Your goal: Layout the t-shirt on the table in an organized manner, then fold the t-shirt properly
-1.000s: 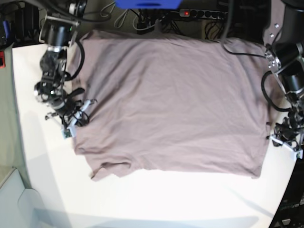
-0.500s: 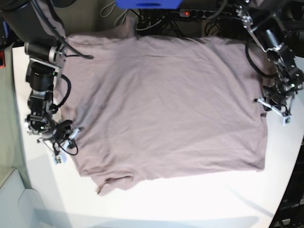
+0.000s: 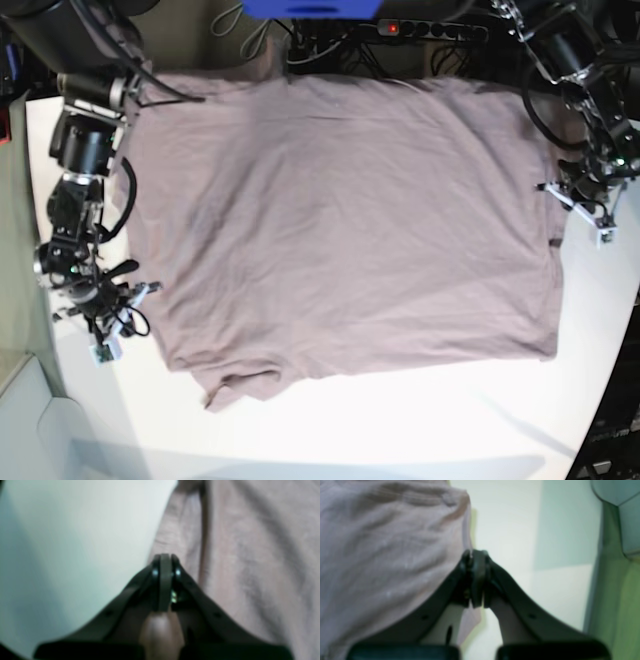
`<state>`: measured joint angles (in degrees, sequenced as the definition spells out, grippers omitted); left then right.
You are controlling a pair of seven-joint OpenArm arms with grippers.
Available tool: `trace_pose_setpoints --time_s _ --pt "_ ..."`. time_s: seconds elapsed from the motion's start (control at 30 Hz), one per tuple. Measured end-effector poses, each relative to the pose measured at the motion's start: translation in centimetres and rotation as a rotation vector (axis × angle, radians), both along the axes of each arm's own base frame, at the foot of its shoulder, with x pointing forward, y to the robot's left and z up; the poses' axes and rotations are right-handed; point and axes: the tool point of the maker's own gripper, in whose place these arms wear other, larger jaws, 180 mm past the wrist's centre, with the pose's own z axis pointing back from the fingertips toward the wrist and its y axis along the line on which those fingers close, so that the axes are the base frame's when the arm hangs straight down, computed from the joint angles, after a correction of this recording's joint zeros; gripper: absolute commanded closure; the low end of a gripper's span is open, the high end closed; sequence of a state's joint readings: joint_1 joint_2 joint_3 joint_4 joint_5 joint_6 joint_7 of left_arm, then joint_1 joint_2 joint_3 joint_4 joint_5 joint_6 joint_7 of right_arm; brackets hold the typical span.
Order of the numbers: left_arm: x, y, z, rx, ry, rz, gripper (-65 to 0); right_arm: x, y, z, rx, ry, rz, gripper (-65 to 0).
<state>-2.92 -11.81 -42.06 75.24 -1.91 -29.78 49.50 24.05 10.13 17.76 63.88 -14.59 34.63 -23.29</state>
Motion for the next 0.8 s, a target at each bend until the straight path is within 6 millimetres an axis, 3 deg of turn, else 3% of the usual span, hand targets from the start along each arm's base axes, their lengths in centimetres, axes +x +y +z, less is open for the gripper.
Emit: trace_pose_setpoints --time_s 0.13,0.27,0.47,0.57,0.8 --pt "2.2 0.0 -0.9 -0.056 -0.080 0.019 0.0 -1.9 1.3 2.1 -0.045 -0.047 0.015 0.0" --pt "5.7 0.9 -1.3 -0.133 -0.195 0.052 0.0 -6.4 1.1 1.3 -0.133 0.038 -0.019 0.0" --pt "12.0 -0.2 -1.4 -0.204 -0.292 0.027 0.0 -11.8 4.1 0.6 -0.118 0.081 -0.021 0.0" --pt "14.3 -2.0 -1.0 -0.229 -0.302 0.002 0.0 -14.0 6.1 -1.4 -0.075 0.136 -0.003 0.0" --pt "15.5 -3.1 -0.6 -0.234 -0.249 -0.034 0.0 -16.5 9.2 -5.7 -0.031 0.259 0.066 0.0"
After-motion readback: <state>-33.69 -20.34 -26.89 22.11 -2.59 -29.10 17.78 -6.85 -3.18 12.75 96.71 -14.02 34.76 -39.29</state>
